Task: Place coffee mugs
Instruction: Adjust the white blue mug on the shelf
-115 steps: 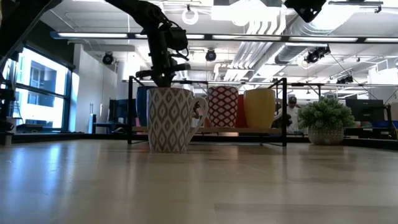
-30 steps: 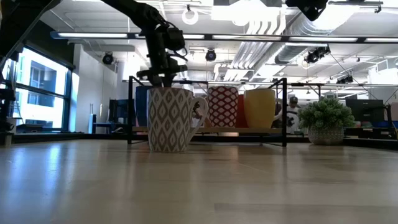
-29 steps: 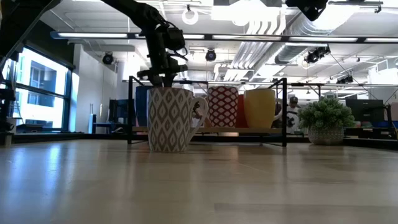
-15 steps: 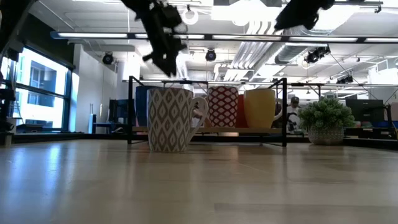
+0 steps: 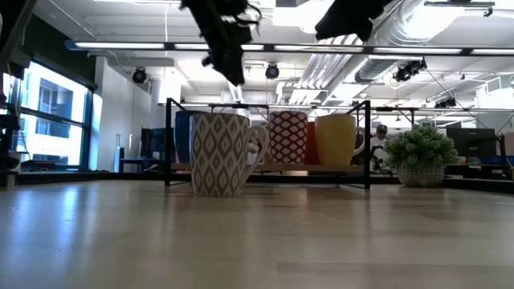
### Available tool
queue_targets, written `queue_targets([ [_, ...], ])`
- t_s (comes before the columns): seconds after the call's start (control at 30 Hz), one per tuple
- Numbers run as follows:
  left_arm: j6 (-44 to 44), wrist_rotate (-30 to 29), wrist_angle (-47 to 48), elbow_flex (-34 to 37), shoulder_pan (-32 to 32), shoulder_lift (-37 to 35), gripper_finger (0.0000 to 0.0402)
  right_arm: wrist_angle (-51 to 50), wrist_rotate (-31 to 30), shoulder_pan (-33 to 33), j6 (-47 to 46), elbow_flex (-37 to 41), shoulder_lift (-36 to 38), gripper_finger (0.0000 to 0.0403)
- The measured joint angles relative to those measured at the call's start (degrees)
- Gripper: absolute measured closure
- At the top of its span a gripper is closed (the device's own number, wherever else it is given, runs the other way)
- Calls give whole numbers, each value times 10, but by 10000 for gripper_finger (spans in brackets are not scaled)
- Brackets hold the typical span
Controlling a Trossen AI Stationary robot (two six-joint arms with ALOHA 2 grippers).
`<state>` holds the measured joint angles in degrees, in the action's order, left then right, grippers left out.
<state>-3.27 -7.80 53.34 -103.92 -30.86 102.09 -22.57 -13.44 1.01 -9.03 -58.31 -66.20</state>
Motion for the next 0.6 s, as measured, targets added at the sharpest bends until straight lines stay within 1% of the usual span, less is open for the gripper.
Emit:
queue_targets([
  [0.1,-4,2,-24,0,-1,36,286,-10,8,0,-14,-12,3,298],
  [0.23,-35,-7,-47,0,-5,74,286,-33,14,6,-38,-22,3,298],
  [0.3,-44,0,-61,0,-7,88,286,-45,16,10,-53,-24,3,298],
  [0.5,-61,11,-103,0,-15,106,286,-64,16,16,-90,-25,3,298],
  [0.6,-62,15,-106,0,-22,110,286,-64,16,16,-102,-25,3,298],
])
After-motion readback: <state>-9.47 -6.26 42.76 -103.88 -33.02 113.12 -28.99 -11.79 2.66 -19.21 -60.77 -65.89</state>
